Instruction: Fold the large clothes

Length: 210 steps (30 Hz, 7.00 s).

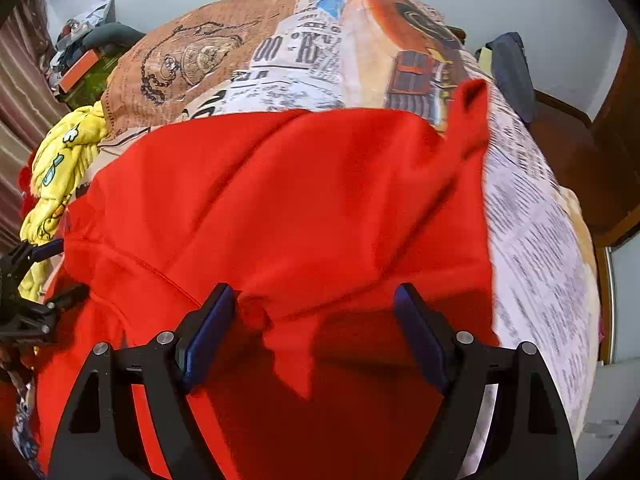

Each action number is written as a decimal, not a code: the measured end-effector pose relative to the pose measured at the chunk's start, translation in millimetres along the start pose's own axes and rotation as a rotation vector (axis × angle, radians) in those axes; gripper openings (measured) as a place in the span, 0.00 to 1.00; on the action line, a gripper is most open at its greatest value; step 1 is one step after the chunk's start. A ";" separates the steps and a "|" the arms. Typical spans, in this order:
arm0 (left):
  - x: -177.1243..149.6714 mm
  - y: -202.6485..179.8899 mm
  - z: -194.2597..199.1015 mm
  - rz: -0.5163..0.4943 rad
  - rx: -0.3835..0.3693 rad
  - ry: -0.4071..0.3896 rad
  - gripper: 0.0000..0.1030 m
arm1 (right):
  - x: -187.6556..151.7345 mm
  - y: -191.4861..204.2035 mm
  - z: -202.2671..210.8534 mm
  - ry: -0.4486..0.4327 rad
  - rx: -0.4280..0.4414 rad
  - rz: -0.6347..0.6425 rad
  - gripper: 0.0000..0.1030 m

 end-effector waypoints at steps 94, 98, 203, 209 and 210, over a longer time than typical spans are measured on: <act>28.5 192.6 -34.8 0.290 0.206 0.071 0.56 | 86.5 -20.4 -24.4 -0.074 -0.122 -0.009 0.74; 26.0 173.2 4.4 0.263 0.185 0.041 0.64 | 72.7 -8.5 8.3 -0.097 -0.131 0.041 0.78; 129.4 193.7 -68.4 0.356 0.227 -0.093 0.06 | 181.7 -48.0 -16.1 -0.262 -0.119 -0.148 0.25; 148.3 189.4 -19.1 0.350 0.215 -0.188 0.46 | 179.0 -47.0 31.9 -0.316 -0.178 -0.040 0.54; 150.7 186.7 -9.6 0.332 0.219 -0.204 0.47 | 174.4 -42.8 35.7 -0.317 -0.175 -0.016 0.55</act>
Point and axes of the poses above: each gripper's, at about its wrist camera, not at the fingertips, and z roughly against the way its jaws point, y to its left, x to its top, the point moved 9 cm from there along -z, roughly the way its jaws point, and after that the axes turned 8 degrees about -y, right-handed, at the moved point
